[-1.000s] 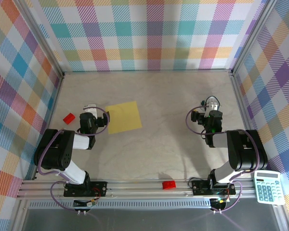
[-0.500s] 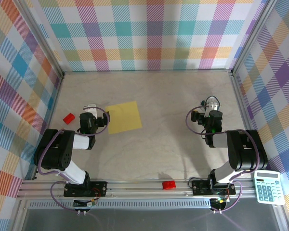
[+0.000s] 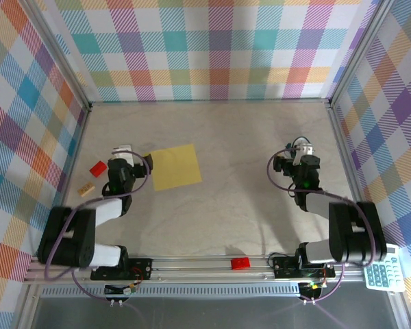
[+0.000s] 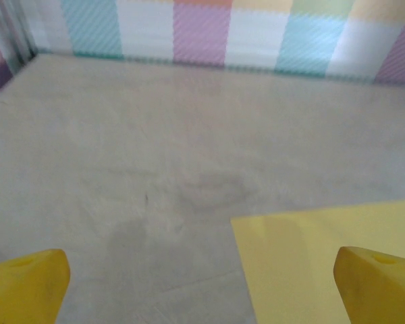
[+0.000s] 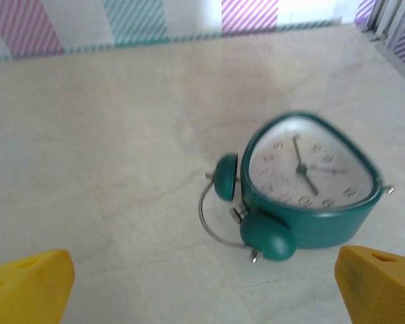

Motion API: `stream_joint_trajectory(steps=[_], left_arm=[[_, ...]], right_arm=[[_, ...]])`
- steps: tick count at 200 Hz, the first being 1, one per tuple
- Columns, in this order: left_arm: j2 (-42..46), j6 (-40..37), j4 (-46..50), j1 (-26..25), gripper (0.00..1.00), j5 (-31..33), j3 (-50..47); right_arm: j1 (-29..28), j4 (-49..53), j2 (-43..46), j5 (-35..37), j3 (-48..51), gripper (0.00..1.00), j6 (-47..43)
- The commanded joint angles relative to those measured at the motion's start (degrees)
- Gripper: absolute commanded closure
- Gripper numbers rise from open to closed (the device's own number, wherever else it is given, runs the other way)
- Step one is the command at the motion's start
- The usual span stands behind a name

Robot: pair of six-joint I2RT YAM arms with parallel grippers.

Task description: Fold a paper plane with a square sheet of paper (fold left side to right side)

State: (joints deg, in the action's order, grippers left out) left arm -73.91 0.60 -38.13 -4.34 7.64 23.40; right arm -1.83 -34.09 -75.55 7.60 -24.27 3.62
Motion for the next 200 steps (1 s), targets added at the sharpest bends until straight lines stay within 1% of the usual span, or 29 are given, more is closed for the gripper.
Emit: stream_joint_trajectory(steps=[1,18,37,49,61,71,83,111,134,166,200], left_arm=[[7.2,7.9,14.8,0.6,0.0,0.9,5.0],[10.0,15.1,21.6,0.7,0.0,-2.4,7.7],[9.6,19.9,30.7,0.7,0.0,-11.6,12.7],[6.9,20.7,35.4,0.6,0.0,-19.1,16.5],[2.9,22.1,38.8,0.6,0.0,-24.8,19.8],[-0.9,23.4,39.8,0.3,0.0,-29.0,22.1],[-5.7,24.3,39.1,-0.8,0.0,-32.7,24.5],[-16.9,23.9,41.9,-5.3,0.0,-34.1,31.9],[-24.0,23.5,43.7,-8.4,0.0,-33.9,36.9],[-29.1,23.0,45.0,-10.6,0.0,-32.3,39.8],[-32.7,21.9,47.1,-11.5,0.0,-33.2,40.7]], right_arm=[[0.2,14.6,8.0,-3.2,-4.0,0.01,4.7],[0.2,24.8,13.6,-7.2,-6.9,0.01,10.2],[0.2,30.8,17.6,-14.7,-8.9,0.01,18.2],[0.2,31.8,18.2,-21.9,-9.7,0.01,23.8],[0.0,31.3,17.4,-28.6,-10.1,0.01,28.7],[-0.6,32.2,16.0,-31.2,-10.8,0.01,31.6],[-1.8,34.4,13.9,-32.3,-12.1,0.01,32.7],[-5.2,40.9,8.9,-31.2,-16.9,0.01,30.7],[-6.3,43.8,6.6,-29.6,-18.7,0.01,30.0],[-7.1,44.5,6.1,-28.3,-19.0,0.01,29.5],[-7.2,46.4,6.8,-26.3,-19.6,0.01,28.4]])
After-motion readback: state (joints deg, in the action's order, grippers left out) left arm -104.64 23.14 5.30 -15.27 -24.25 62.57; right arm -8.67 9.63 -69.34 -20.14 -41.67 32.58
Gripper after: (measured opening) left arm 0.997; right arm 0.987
